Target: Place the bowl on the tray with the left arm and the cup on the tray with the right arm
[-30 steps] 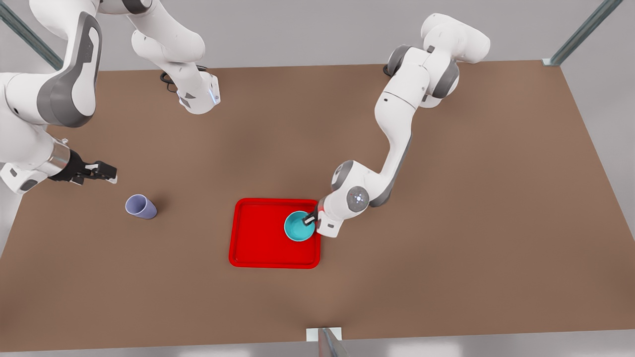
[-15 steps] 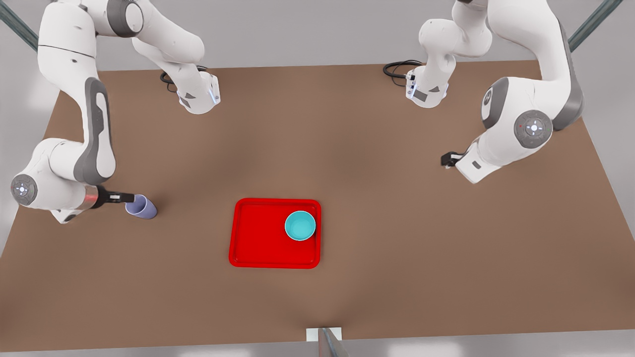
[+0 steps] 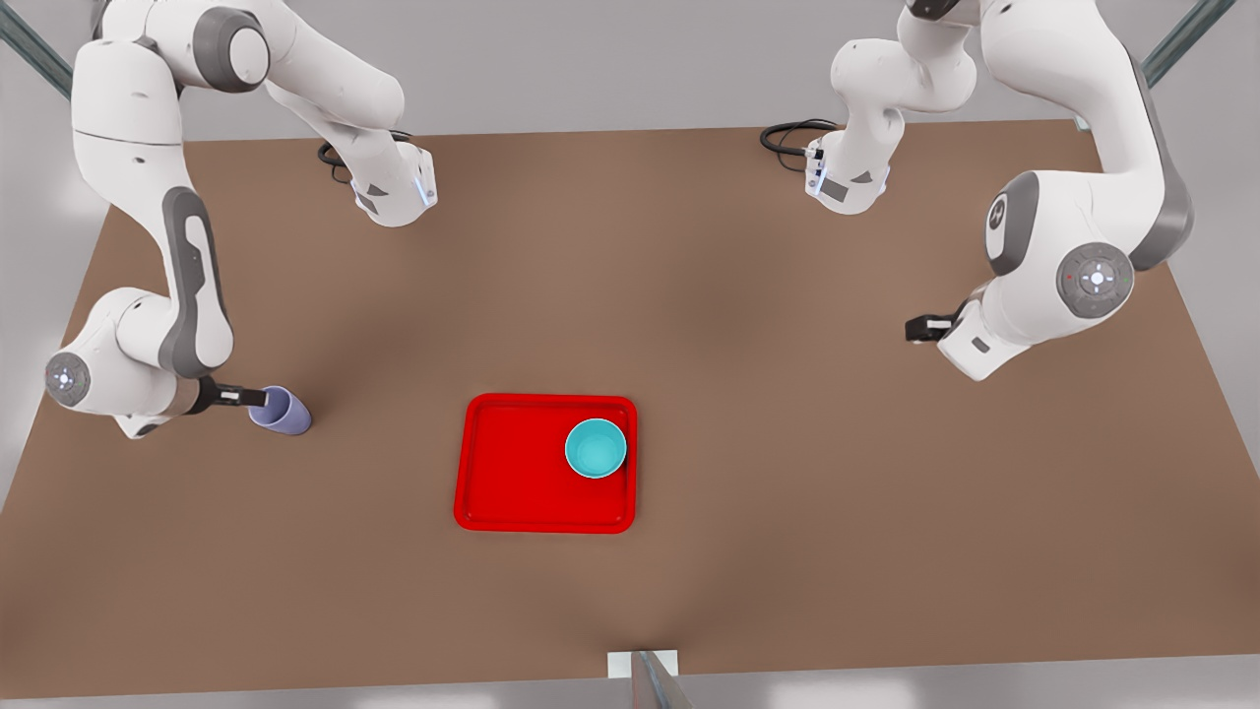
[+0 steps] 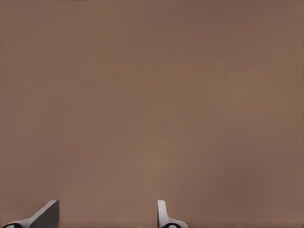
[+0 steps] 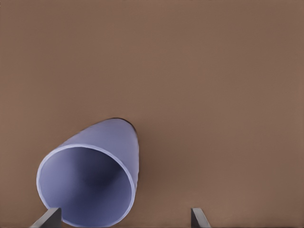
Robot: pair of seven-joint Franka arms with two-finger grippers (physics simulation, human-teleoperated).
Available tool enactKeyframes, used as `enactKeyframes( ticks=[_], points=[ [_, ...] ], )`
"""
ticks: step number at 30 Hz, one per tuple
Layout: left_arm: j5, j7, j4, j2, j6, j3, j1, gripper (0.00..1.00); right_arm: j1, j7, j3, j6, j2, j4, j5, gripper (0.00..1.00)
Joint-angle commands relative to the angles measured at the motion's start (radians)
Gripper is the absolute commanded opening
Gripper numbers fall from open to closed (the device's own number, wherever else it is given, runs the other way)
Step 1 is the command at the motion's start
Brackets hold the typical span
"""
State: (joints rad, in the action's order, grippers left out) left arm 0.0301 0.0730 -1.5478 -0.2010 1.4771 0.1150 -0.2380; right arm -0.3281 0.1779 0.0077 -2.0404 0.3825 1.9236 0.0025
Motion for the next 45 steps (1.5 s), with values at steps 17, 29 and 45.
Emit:
enactKeyframes(
  ticks=[17,29,45],
  points=[
    [-0.009,-0.001,0.0,-0.017,0.0,0.006,0.002,1.0,0.004,-0.002,0.0,-0.08,0.061,0.038,-0.002,0.21],
    [-0.009,-0.001,0.0,-0.014,0.0,0.006,0.002,1.0,0.001,0.002,0.0,-0.093,0.067,0.041,-0.004,0.21],
    [-0.01,0.002,0.0,-0.006,-0.003,-0.001,0.002,1.0,0.139,-0.236,0.163,0.034,0.013,-0.138,0.01,0.21]
  ],
)
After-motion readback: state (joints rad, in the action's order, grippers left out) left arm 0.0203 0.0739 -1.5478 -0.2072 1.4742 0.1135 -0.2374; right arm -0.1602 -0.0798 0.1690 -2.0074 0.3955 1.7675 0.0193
